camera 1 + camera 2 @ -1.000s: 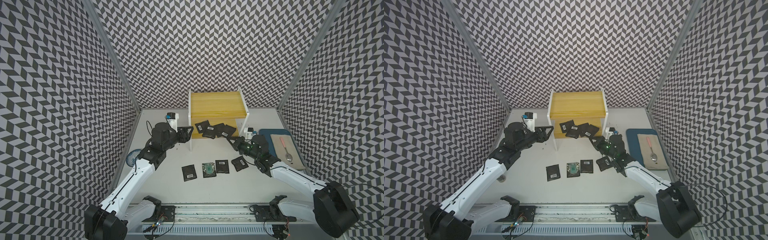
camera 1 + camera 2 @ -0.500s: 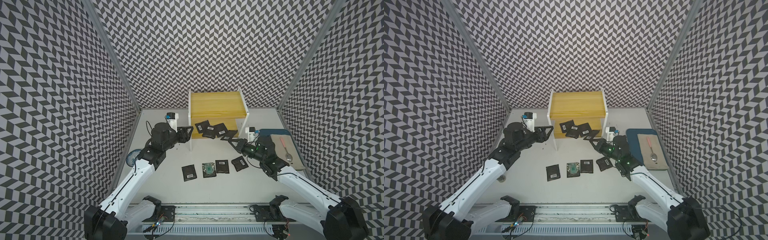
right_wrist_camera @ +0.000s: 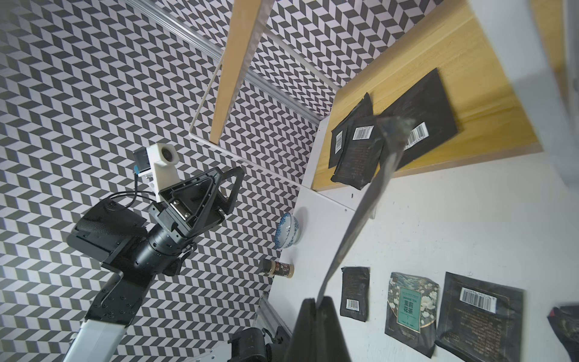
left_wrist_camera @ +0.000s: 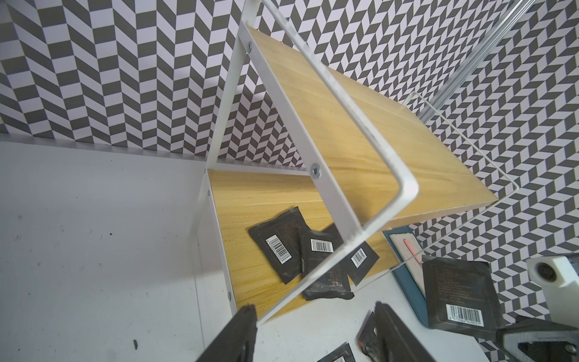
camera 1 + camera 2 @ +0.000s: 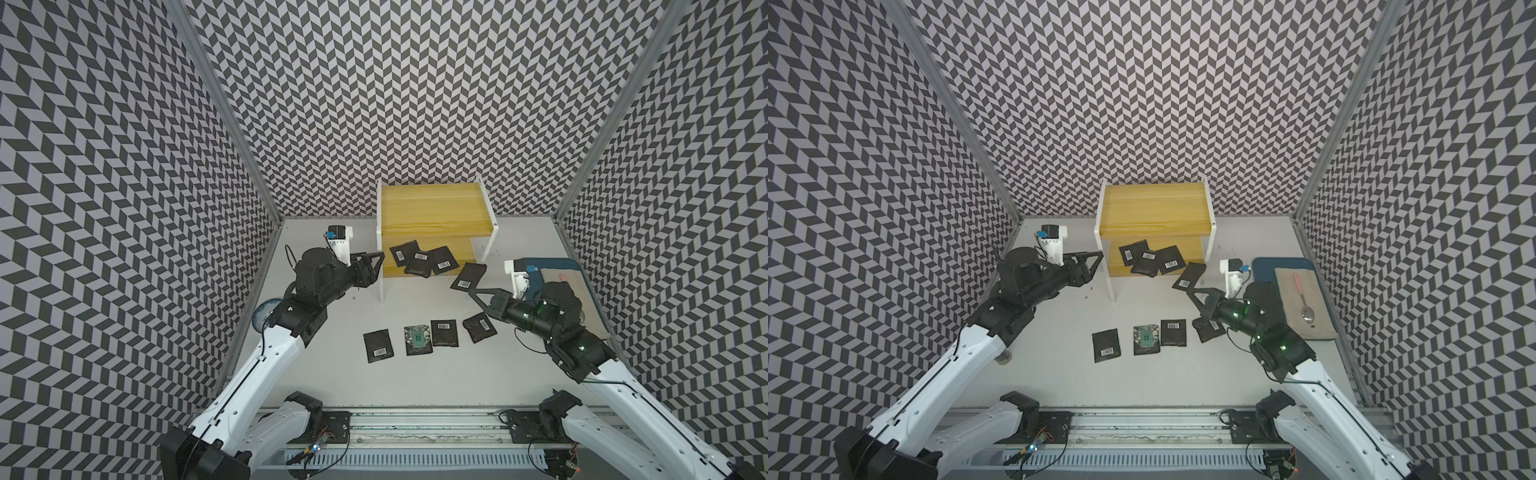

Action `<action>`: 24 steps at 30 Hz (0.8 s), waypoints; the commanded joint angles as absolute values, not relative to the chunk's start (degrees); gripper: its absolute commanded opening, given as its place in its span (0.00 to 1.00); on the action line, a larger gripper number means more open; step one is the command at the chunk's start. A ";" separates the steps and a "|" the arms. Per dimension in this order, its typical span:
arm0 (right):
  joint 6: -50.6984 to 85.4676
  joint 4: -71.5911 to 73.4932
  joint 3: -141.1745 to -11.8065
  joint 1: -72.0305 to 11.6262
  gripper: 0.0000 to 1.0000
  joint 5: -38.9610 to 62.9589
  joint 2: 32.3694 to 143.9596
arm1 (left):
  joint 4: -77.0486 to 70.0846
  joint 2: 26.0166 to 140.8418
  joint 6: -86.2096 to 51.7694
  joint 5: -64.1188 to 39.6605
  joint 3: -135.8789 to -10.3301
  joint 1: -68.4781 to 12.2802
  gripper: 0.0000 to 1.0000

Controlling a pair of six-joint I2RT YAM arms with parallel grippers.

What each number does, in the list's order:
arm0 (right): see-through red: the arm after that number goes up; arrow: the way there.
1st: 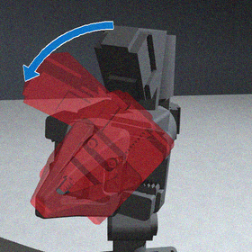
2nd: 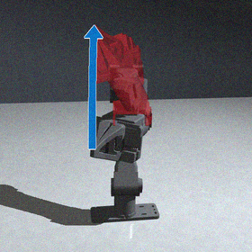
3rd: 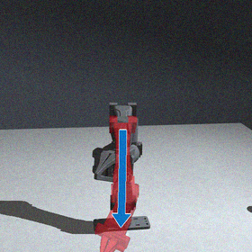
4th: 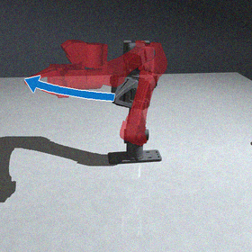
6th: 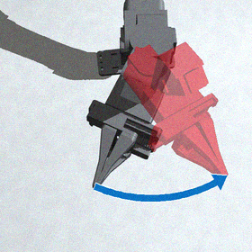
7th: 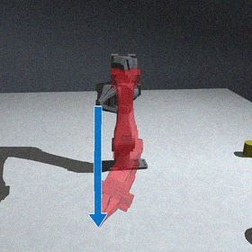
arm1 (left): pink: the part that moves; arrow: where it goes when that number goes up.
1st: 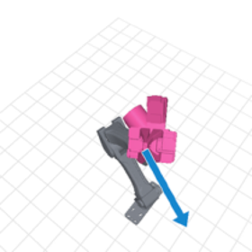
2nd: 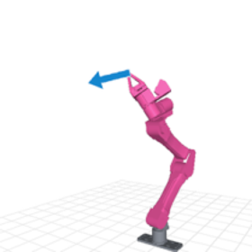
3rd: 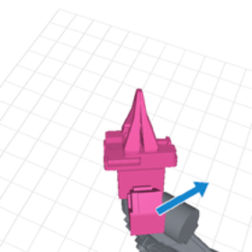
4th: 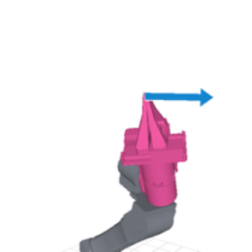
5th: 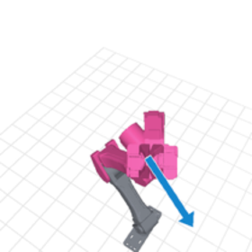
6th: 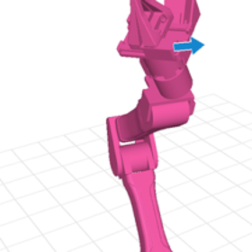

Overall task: Remove the tea bags from the shelf
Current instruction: Pick up the tea bag from the shelf, then place the tea bag at the center of the board.

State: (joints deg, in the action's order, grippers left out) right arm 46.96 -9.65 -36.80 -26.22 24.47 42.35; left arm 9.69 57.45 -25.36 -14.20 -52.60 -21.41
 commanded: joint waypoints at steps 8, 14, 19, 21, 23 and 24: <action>45.80 -22.23 -32.86 -21.53 0.00 14.81 36.40 | 11.60 54.76 -25.44 -13.99 -51.40 -21.70 0.63; 45.71 -21.47 -28.75 -11.41 0.00 18.31 36.21 | 12.05 54.02 -25.39 -13.65 -50.53 -21.71 0.63; 48.15 -15.52 -24.02 -5.77 0.00 20.77 38.08 | 11.63 54.10 -25.55 -13.65 -49.76 -21.70 0.63; 50.59 -11.80 -21.78 -5.12 0.00 19.19 38.75 | 11.34 54.21 -25.75 -13.89 -49.68 -21.69 0.63; 52.33 -8.24 -19.73 -4.92 0.00 17.80 38.80 | 11.11 54.28 -25.93 -14.02 -49.57 -21.70 0.63; 53.15 -6.88 -18.80 -4.79 0.00 17.00 38.89 | 11.20 54.36 -25.94 -13.99 -49.58 -21.64 0.63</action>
